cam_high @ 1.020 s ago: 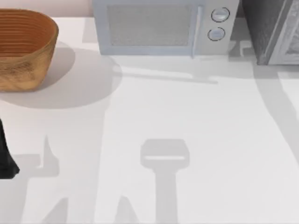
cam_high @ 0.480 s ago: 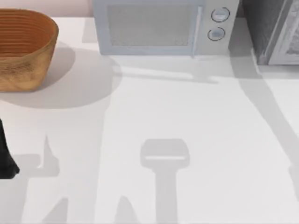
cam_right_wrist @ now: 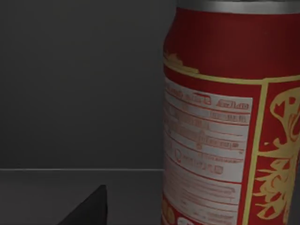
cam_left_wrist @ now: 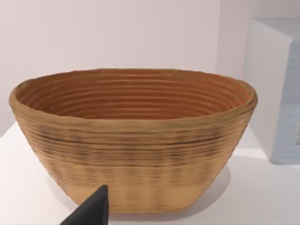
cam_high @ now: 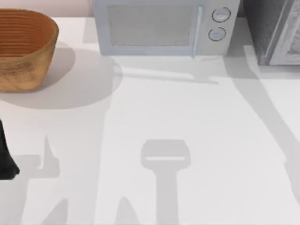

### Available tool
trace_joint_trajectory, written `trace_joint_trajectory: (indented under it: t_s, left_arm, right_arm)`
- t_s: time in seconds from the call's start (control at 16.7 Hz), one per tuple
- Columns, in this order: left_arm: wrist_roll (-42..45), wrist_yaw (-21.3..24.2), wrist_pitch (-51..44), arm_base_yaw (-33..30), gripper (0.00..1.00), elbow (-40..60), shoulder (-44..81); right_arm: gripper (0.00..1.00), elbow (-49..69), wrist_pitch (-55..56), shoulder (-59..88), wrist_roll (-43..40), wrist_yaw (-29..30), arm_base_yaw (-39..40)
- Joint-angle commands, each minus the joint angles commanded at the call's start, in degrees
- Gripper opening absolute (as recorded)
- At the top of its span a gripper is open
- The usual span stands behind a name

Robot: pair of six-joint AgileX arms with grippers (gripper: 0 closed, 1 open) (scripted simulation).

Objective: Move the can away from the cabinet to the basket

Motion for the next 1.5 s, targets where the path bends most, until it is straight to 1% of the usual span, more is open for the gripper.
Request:
trace_joint_trajectory:
  t_s: [0.54,0.84,1.5]
  left_arm:
    - [0.00,0.00,0.00,0.00,1.00,0.00,0.00]
    - [0.00,0.00,0.00,0.00,1.00,0.00,0.00]
    - [0.00,0.00,0.00,0.00,1.00,0.00,0.00]
  right_arm:
    - [1.00,15.26,-2.42,12.63,-0.04,-2.89,-3.05]
    - [1.00,16.16,-2.56,13.37,-0.04,-3.10,-3.26]
    - [0.17,16.16,-2.56,13.37,-0.04,-3.10,-3.26]
